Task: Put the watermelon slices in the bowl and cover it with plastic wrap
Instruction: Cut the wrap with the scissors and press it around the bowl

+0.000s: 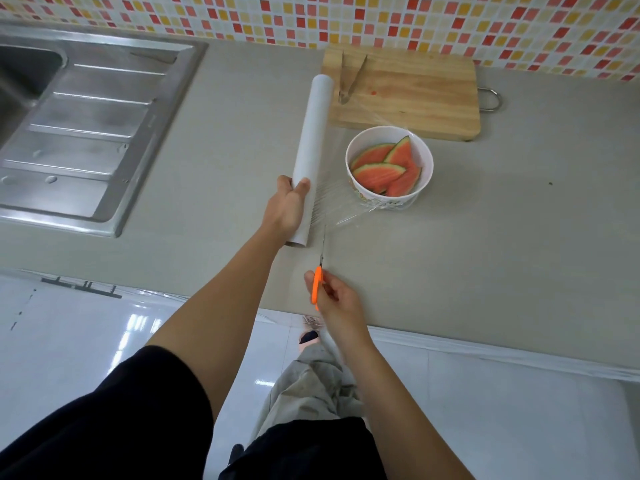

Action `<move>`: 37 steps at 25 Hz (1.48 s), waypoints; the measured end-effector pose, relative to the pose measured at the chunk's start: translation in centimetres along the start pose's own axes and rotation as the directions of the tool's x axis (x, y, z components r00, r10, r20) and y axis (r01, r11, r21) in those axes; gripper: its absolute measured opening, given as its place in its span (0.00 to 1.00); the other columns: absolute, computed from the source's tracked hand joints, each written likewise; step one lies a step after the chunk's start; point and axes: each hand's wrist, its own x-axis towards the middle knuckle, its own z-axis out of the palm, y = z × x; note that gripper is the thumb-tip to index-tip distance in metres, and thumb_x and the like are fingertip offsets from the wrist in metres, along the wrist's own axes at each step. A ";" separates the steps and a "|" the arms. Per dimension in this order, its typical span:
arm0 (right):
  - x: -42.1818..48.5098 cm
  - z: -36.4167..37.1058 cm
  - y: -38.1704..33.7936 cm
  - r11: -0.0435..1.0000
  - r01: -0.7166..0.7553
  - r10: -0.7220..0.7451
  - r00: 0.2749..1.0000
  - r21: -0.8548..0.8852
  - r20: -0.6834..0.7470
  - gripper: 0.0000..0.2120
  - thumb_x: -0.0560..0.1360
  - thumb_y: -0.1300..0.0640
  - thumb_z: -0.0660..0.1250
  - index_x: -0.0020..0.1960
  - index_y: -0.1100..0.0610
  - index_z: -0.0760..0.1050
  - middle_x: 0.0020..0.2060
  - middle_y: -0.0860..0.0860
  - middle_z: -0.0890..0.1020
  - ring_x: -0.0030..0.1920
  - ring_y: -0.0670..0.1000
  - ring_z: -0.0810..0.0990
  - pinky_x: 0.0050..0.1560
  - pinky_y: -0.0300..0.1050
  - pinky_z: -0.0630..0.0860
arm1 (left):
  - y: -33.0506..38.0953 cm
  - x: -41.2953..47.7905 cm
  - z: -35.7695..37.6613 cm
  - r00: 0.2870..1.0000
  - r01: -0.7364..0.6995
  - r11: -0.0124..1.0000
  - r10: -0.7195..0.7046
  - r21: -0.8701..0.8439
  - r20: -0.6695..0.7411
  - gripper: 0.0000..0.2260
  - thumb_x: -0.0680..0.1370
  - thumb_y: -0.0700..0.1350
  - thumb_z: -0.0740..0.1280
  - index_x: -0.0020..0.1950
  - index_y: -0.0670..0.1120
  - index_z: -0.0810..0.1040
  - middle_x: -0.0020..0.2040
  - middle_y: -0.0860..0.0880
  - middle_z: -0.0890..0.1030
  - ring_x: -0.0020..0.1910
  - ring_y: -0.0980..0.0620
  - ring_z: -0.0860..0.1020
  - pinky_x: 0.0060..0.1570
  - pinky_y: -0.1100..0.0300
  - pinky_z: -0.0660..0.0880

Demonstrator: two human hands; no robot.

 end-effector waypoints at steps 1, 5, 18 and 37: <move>0.3 0.0 -0.1 1.000 0.003 -0.003 1.000 0.000 0.008 0.06 0.75 0.48 0.65 0.43 0.49 0.79 0.31 0.35 0.81 0.42 0.33 0.80 0.46 0.29 0.72 | 0.0 0.1 0.0 1.000 0.004 1.000 -0.004 -0.004 0.003 0.15 0.77 0.59 0.55 0.53 0.48 0.66 0.44 0.51 0.74 0.43 0.50 0.75 0.40 0.53 0.70; 0.9 0.3 -0.5 1.000 0.009 -0.009 1.000 0.006 0.007 0.05 0.76 0.50 0.64 0.46 0.49 0.79 0.29 0.33 0.79 0.37 0.32 0.77 0.46 0.30 0.73 | 0.0 0.1 0.0 1.000 0.011 1.000 -0.011 -0.009 0.007 0.15 0.77 0.58 0.55 0.54 0.48 0.66 0.45 0.51 0.75 0.47 0.46 0.75 0.47 0.50 0.72; 1.8 0.5 -0.4 0.999 0.021 -0.023 0.999 0.047 0.039 0.06 0.74 0.49 0.66 0.43 0.48 0.80 0.33 0.35 0.81 0.41 0.33 0.78 0.56 0.41 0.73 | 0.0 0.0 0.0 1.000 0.013 1.000 -0.013 -0.003 0.010 0.15 0.77 0.58 0.55 0.53 0.47 0.66 0.44 0.51 0.75 0.42 0.50 0.74 0.42 0.51 0.70; 5.1 0.1 -3.1 0.998 0.055 -0.056 0.998 0.013 0.041 0.09 0.74 0.44 0.65 0.39 0.44 0.81 0.32 0.34 0.80 0.37 0.33 0.77 0.44 0.27 0.72 | 0.3 -0.3 0.0 1.000 0.020 1.000 -0.020 0.003 0.003 0.16 0.77 0.58 0.55 0.54 0.46 0.67 0.46 0.49 0.76 0.49 0.43 0.76 0.52 0.47 0.72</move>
